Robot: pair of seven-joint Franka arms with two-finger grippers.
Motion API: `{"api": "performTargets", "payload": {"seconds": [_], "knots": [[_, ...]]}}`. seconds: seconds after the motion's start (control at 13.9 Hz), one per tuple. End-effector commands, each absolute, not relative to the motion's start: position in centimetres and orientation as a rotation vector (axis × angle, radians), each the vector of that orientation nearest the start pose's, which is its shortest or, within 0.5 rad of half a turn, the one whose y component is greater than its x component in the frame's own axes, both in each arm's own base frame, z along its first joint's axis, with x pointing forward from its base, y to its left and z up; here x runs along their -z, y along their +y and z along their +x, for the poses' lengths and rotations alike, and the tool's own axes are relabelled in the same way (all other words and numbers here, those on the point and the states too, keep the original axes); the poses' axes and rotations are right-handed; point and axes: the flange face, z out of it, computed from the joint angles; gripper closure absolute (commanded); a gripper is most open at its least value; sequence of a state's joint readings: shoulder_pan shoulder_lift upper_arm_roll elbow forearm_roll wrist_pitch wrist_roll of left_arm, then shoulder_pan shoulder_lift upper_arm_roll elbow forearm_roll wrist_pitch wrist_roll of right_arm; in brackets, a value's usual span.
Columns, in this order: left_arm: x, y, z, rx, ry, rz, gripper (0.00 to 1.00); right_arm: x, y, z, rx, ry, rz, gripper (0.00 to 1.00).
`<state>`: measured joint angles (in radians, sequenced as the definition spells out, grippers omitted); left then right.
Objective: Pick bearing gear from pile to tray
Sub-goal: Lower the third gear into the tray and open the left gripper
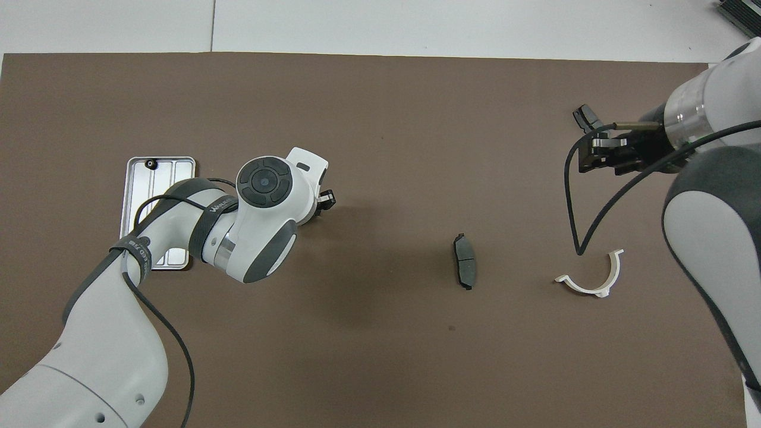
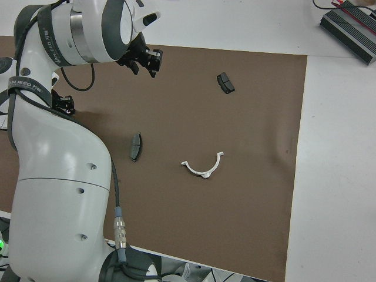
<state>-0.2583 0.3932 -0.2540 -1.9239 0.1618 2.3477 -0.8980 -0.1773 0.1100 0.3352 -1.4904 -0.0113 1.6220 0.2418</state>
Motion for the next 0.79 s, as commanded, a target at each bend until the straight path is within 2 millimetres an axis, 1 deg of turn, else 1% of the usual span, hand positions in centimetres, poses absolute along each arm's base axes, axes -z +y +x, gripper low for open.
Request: {"api": "performTargets", "payload": {"seconds": [0.0,0.07,0.14,0.22,0.36,0.43,0.5,0.58,0.65,0.72], "knots": [[-30.3,-29.0,54.8,0.134,-0.481,-3.112,1.00,-60.0,7.1,57.6,-0.052,0.130,-3.093,0.48],[-30.6,-28.7,55.1,0.134,-0.479,-3.109,1.00,-60.1,6.9,57.2,-0.084,0.127,-3.098,0.48],[-31.7,-27.9,55.5,0.152,-0.488,-3.108,1.00,-60.2,7.0,57.1,-0.092,0.117,-3.100,0.48],[-33.3,-26.8,55.8,0.167,-0.470,-3.103,1.00,-60.2,7.0,57.1,-0.092,0.117,-3.100,0.48],[-36.9,-22.1,56.8,0.152,-0.446,-3.086,1.00,-60.2,6.4,57.1,-0.092,0.134,-3.099,0.48],[-38.5,-19.9,57.1,0.110,-0.437,-3.107,1.00,-60.2,5.5,57.2,-0.091,0.157,-3.097,0.48],[-40.2,-17.1,57.4,0.085,-0.389,-3.145,1.00,-60.2,4.6,57.3,-0.091,0.179,-3.096,0.48],[-41.3,-13.4,57.6,0.038,-0.340,-3.166,1.00,-60.1,3.4,57.4,-0.095,0.212,-3.093,0.48],[-41.9,-9.6,57.8,0.002,-0.282,-3.177,1.00,-60.2,2.4,57.4,-0.092,0.231,-3.090,0.48],[-42.0,-6.7,58.1,-0.001,-0.239,-3.189,1.00,-60.1,1.3,57.5,-0.091,0.240,-3.083,0.48]]}}
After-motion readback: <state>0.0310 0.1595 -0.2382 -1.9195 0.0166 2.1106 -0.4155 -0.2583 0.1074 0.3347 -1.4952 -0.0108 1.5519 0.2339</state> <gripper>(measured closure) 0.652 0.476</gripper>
